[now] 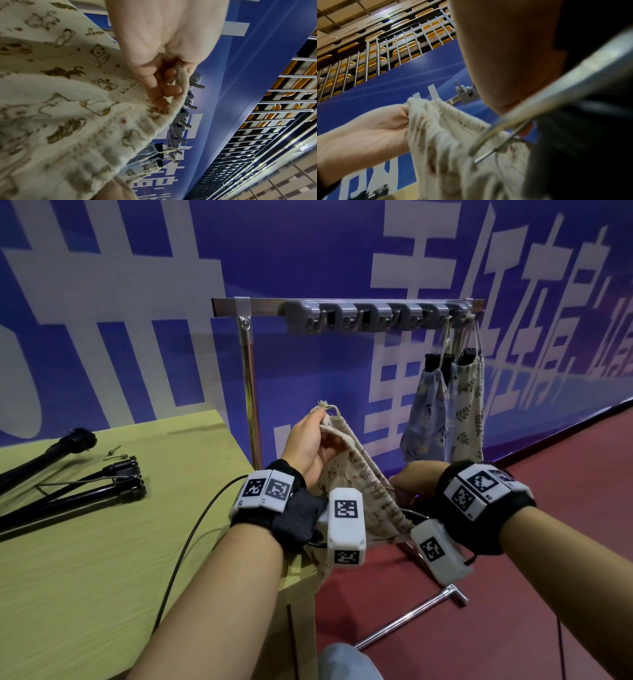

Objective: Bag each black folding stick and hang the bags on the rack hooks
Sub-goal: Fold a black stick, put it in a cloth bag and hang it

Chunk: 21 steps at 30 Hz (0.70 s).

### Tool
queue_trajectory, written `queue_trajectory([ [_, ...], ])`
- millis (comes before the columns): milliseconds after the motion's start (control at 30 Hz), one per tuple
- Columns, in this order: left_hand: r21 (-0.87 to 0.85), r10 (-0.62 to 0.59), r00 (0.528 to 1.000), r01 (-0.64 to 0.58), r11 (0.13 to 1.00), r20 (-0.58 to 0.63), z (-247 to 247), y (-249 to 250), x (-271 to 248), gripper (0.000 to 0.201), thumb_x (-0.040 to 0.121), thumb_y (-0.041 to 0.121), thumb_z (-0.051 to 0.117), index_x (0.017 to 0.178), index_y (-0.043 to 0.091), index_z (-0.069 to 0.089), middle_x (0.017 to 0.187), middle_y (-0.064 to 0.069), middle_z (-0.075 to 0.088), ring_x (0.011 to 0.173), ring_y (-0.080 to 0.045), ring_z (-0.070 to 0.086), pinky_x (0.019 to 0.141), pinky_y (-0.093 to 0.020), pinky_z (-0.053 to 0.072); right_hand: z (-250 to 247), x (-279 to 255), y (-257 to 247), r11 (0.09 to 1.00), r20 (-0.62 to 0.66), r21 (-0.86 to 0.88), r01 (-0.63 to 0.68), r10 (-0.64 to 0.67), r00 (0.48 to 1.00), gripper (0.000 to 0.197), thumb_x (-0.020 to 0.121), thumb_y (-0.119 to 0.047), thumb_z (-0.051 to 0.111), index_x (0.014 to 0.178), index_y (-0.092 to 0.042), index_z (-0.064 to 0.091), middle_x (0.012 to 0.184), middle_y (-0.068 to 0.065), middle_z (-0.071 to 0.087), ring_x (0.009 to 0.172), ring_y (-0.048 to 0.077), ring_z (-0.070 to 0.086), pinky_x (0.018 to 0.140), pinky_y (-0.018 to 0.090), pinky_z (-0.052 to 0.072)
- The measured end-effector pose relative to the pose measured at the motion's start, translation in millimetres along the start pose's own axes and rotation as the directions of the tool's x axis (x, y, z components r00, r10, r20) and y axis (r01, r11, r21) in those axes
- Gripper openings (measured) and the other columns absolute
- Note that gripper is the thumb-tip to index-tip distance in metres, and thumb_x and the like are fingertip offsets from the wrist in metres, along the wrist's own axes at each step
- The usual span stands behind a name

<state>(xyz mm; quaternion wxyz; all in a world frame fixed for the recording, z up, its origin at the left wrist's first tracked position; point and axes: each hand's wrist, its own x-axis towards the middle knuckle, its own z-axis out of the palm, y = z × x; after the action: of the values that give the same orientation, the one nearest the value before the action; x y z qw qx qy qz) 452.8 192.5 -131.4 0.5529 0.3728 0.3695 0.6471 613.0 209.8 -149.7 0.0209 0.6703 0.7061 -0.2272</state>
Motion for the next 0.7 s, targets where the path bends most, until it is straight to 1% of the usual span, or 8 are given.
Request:
queue_trajectory([
  [67, -0.069, 0.008, 0.999, -0.011, 0.998, -0.045, -1.4, 0.4, 0.8, 0.034, 0.101, 0.020, 0.037, 0.070, 0.011, 0.047, 0.048, 0.002, 0.057, 0.043, -0.007, 0.056, 0.049, -0.022, 0.053, -5.2, 0.7, 4.5, 0.993, -0.028, 0.112, 0.035, -0.032, 0.999, 0.027, 0.097, -0.019, 0.043, 0.073, -0.011, 0.054, 0.078, 0.006, 0.055, 0.067, 0.017, 0.051, 0.061, 0.021, 0.041],
  [133, -0.138, 0.011, 0.995, -0.024, 0.990, -0.096, -3.0, 1.2, 1.7, 0.028, 0.100, 0.020, 0.040, 0.077, 0.011, 0.051, 0.062, -0.002, 0.058, 0.053, -0.011, 0.058, 0.051, -0.023, 0.054, -10.5, 1.4, 4.1, 0.955, -0.043, 0.297, 0.023, -0.011, 0.999, 0.019, 0.099, -0.017, 0.041, 0.092, -0.006, 0.056, 0.072, 0.003, 0.052, 0.060, 0.011, 0.046, 0.057, 0.015, 0.040],
  [233, -0.270, 0.027, 0.989, -0.066, 0.960, -0.146, -6.9, 3.3, 4.3, 0.025, 0.100, 0.019, 0.041, 0.078, 0.012, 0.050, 0.070, -0.002, 0.053, 0.059, -0.010, 0.055, 0.050, -0.022, 0.053, -15.5, 5.1, 0.8, 0.828, -0.077, 0.559, 0.032, 0.014, 0.997, 0.028, 0.101, -0.020, 0.037, 0.116, -0.003, 0.053, 0.071, 0.001, 0.048, 0.055, 0.013, 0.047, 0.039, 0.011, 0.039],
  [300, -0.301, 0.039, 0.985, -0.088, 0.949, -0.167, -9.7, 3.4, 6.4, 0.025, 0.101, 0.018, 0.040, 0.079, 0.012, 0.050, 0.070, -0.002, 0.052, 0.056, -0.008, 0.056, 0.053, -0.024, 0.054, -17.6, 6.1, 2.8, 0.629, -0.073, 0.777, 0.031, 0.042, 0.996, 0.025, 0.101, -0.023, 0.037, 0.108, -0.003, 0.050, 0.073, 0.008, 0.050, 0.052, 0.020, 0.054, 0.038, 0.015, 0.043],
  [367, -0.296, 0.053, 0.981, -0.109, 0.949, -0.189, -12.3, 2.7, 9.2, 0.028, 0.100, 0.016, 0.039, 0.074, 0.012, 0.046, 0.070, -0.003, 0.052, 0.055, -0.010, 0.057, 0.054, -0.024, 0.056, -17.4, 9.7, 10.6, 0.501, -0.059, 0.865, 0.010, 0.080, 0.995, 0.026, 0.101, -0.022, 0.033, 0.088, -0.005, 0.049, 0.074, 0.012, 0.053, 0.059, 0.026, 0.052, 0.051, 0.027, 0.045],
  [500, -0.329, 0.064, 0.963, -0.151, 0.932, -0.262, -14.7, 4.6, 12.3, 0.023, 0.099, 0.011, 0.039, 0.077, 0.011, 0.046, 0.075, -0.006, 0.052, 0.065, -0.015, 0.056, 0.052, -0.023, 0.056, -7.9, 11.2, 31.6, 0.483, 0.024, 0.873, -0.065, 0.091, 0.996, 0.029, 0.096, -0.007, 0.032, 0.083, -0.007, 0.058, 0.076, 0.011, 0.056, 0.065, 0.025, 0.052, 0.060, 0.029, 0.042],
  [633, -0.352, 0.078, 0.949, -0.188, 0.917, -0.304, -15.2, 6.9, 11.9, 0.020, 0.099, 0.012, 0.039, 0.081, 0.012, 0.048, 0.078, -0.006, 0.053, 0.068, -0.014, 0.057, 0.052, -0.022, 0.056, 12.6, 10.9, 37.3, 0.529, 0.107, 0.839, -0.131, 0.076, 0.991, 0.038, 0.093, 0.003, 0.023, 0.079, -0.006, 0.057, 0.070, 0.012, 0.059, 0.044, 0.018, 0.061, 0.040, 0.020, 0.046],
  [700, -0.349, 0.077, 0.949, -0.187, 0.918, -0.306, -14.7, 6.3, 11.8, 0.019, 0.099, 0.013, 0.040, 0.082, 0.012, 0.048, 0.079, -0.007, 0.053, 0.068, -0.014, 0.058, 0.052, -0.022, 0.056, 20.8, 13.0, 32.2, 0.502, 0.097, 0.855, -0.133, 0.097, 0.991, 0.026, 0.094, -0.004, 0.031, 0.087, -0.006, 0.056, 0.082, 0.013, 0.058, 0.063, 0.023, 0.063, 0.061, 0.031, 0.055],
])
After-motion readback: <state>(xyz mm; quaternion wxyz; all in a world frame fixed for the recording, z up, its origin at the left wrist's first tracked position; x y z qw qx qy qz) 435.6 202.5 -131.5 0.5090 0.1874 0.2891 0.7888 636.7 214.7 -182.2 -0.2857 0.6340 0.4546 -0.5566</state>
